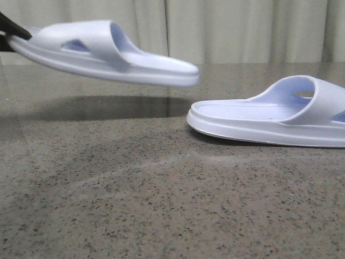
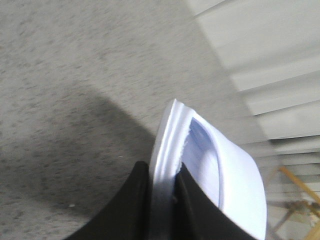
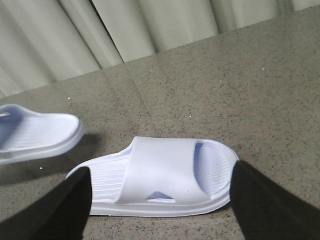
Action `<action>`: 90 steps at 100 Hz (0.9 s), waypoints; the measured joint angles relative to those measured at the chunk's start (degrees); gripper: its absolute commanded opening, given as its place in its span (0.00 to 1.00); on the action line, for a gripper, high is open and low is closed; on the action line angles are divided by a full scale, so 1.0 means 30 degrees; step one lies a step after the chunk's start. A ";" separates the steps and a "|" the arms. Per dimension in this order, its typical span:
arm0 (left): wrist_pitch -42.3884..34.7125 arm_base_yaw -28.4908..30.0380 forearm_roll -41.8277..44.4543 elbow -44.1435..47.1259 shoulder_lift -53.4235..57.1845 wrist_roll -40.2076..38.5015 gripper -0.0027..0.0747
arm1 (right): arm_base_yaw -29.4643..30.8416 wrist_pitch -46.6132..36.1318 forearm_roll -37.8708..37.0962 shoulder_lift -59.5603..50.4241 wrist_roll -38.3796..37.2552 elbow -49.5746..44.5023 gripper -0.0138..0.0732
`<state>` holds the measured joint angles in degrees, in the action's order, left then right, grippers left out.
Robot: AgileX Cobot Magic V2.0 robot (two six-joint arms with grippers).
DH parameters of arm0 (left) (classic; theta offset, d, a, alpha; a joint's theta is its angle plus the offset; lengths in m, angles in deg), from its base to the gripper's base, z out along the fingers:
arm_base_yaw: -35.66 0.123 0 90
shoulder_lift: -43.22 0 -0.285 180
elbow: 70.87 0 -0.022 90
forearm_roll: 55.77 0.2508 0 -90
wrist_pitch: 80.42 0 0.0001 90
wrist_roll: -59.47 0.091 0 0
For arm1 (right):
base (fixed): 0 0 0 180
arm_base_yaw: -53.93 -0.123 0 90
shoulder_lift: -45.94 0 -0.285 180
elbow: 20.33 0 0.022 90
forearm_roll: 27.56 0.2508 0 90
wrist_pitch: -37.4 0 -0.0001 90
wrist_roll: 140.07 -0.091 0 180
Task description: Insert blue slippers together front up
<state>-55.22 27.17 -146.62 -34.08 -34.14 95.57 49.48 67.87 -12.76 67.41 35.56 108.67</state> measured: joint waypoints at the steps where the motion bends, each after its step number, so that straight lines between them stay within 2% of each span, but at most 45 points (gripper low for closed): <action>1: 0.0000 0.0000 -0.0008 0.0000 0.0088 0.0000 0.06 | 0.0000 -0.0029 0.0000 0.0000 0.0000 0.0000 0.73; 29: 0.0199 0.0000 -0.0378 0.0000 0.3237 0.0036 0.06 | 0.0000 -0.0041 -0.0775 0.0000 -0.0012 0.0000 0.73; 43: 0.0412 0.0000 -0.0378 0.0000 0.3822 0.0036 0.06 | 0.0078 -0.0073 -0.1989 0.0818 -0.1341 0.0000 0.73; 59: 0.0764 0.0000 -0.0303 0.0074 0.3852 0.0036 0.06 | 0.0606 -0.0641 -0.2977 0.3068 -0.3423 0.0000 0.73; 90: 0.0776 0.0000 -0.0030 0.0132 0.3852 0.0036 0.06 | 0.1080 -0.3449 -0.3018 0.9321 -0.5479 0.0000 0.73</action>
<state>-52.89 27.17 -146.71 -33.69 -22.59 95.68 52.72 57.53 -21.82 95.38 19.12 108.67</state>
